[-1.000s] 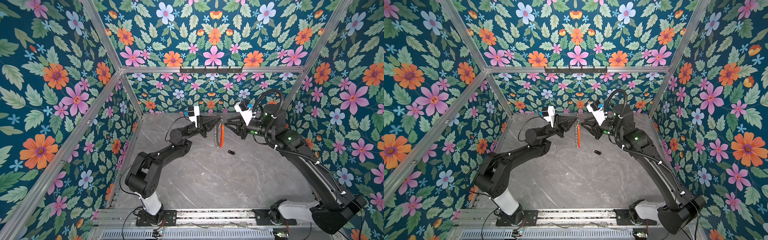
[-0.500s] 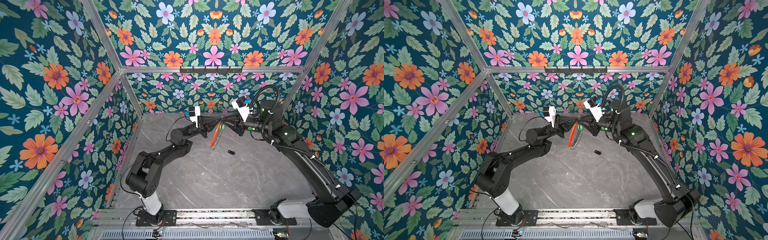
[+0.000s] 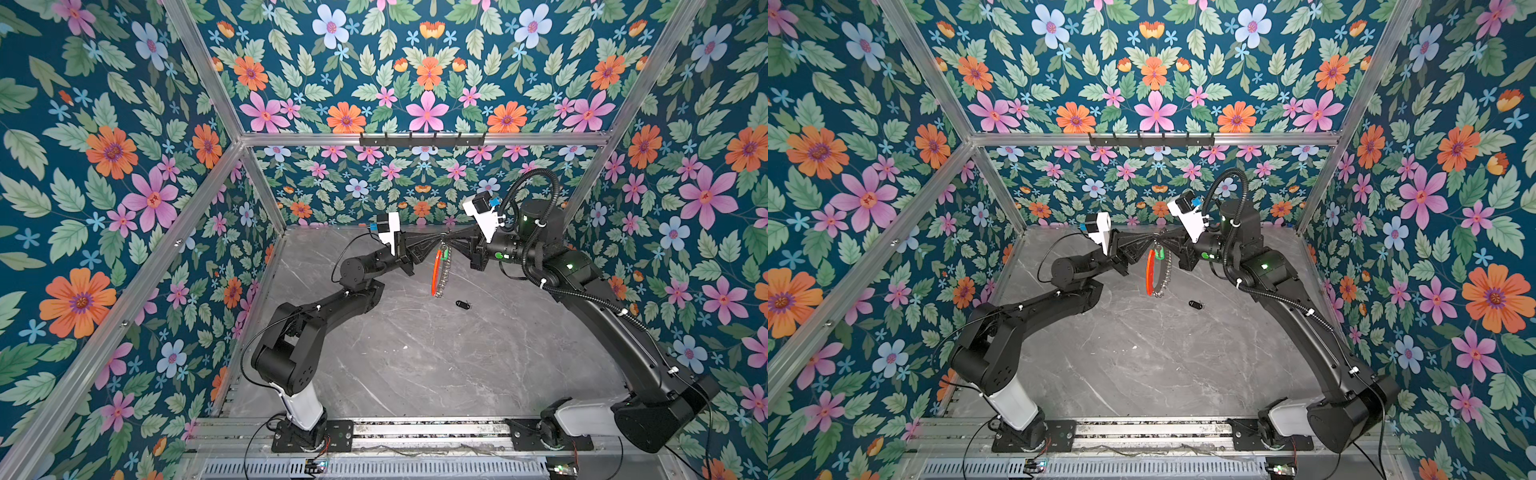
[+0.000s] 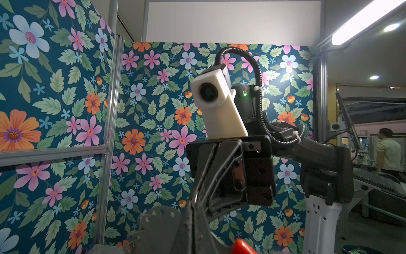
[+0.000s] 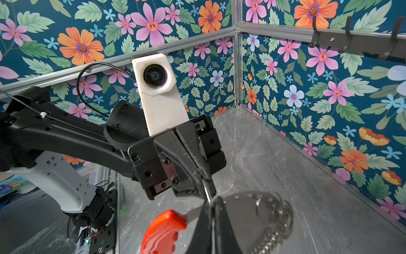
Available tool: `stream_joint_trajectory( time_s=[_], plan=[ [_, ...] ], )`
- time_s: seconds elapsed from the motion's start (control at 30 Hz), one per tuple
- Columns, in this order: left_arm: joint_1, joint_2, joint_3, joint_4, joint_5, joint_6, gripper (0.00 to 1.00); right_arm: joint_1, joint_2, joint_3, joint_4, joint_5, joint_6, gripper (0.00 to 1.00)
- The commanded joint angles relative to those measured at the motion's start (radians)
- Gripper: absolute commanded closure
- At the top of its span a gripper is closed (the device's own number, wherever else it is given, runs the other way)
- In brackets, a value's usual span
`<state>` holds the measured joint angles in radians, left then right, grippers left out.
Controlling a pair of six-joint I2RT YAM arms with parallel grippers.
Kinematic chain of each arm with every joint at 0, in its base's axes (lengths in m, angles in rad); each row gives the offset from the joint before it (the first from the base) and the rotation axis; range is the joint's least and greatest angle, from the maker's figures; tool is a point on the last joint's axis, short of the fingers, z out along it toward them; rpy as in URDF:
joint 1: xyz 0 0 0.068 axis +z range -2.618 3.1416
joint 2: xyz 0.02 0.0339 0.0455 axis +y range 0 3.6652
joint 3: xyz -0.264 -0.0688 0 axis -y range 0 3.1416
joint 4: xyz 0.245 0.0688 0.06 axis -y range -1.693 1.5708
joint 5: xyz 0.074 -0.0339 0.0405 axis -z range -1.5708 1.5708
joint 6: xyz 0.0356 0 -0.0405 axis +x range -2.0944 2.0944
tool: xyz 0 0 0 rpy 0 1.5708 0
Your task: Put the keys on the keyring
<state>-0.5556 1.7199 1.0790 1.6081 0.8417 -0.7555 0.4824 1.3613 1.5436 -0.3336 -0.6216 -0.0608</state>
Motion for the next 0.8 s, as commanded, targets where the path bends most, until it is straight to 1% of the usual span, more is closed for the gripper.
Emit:
stream_joint_trajectory(
  time_s=[0.0, 0.03, 0.1, 0.13, 0.17, 0.2, 0.27, 0.33, 0.4, 0.43, 0.6, 0.77],
  plan=[
    [-0.001, -0.008, -0.031, 0.041, 0.015, 0.01, 1.0, 0.014, 0.016, -0.01, 0.03, -0.026, 0.019, 0.94],
    [0.0, -0.02, -0.059, 0.042, 0.014, 0.025, 1.0, 0.017, 0.019, -0.016, 0.028, -0.026, 0.026, 0.78],
    [0.008, -0.053, -0.132, 0.04, 0.007, 0.065, 1.0, 0.019, 0.012, -0.041, 0.035, -0.011, 0.048, 0.58],
    [0.012, -0.081, -0.174, 0.029, 0.007, 0.099, 1.0, 0.019, -0.001, -0.067, 0.045, 0.011, 0.056, 0.53],
    [0.015, -0.105, -0.218, 0.0, 0.01, 0.141, 1.0, 0.019, -0.018, -0.096, 0.059, 0.033, 0.057, 0.5],
    [0.016, -0.147, -0.26, -0.061, 0.014, 0.201, 1.0, 0.019, -0.041, -0.133, 0.082, 0.065, 0.061, 0.48],
    [0.017, -0.229, -0.322, -0.254, 0.013, 0.353, 1.0, 0.016, -0.086, -0.218, 0.135, 0.13, 0.073, 0.46],
    [0.016, -0.325, -0.354, -0.549, 0.003, 0.537, 1.0, 0.011, -0.128, -0.297, 0.169, 0.178, 0.088, 0.45],
    [0.016, -0.394, -0.371, -0.775, -0.004, 0.692, 1.0, 0.004, -0.159, -0.358, 0.18, 0.205, 0.103, 0.45],
    [0.016, -0.426, -0.384, -0.855, -0.01, 0.751, 1.0, 0.002, -0.171, -0.389, 0.18, 0.218, 0.111, 0.45],
    [0.017, -0.541, -0.438, -1.103, -0.039, 0.918, 1.0, 0.001, -0.224, -0.529, 0.187, 0.263, 0.162, 0.45],
    [0.027, -0.617, -0.425, -1.432, -0.047, 1.095, 1.0, 0.001, -0.27, -0.647, 0.222, 0.286, 0.214, 0.45]
  ],
)
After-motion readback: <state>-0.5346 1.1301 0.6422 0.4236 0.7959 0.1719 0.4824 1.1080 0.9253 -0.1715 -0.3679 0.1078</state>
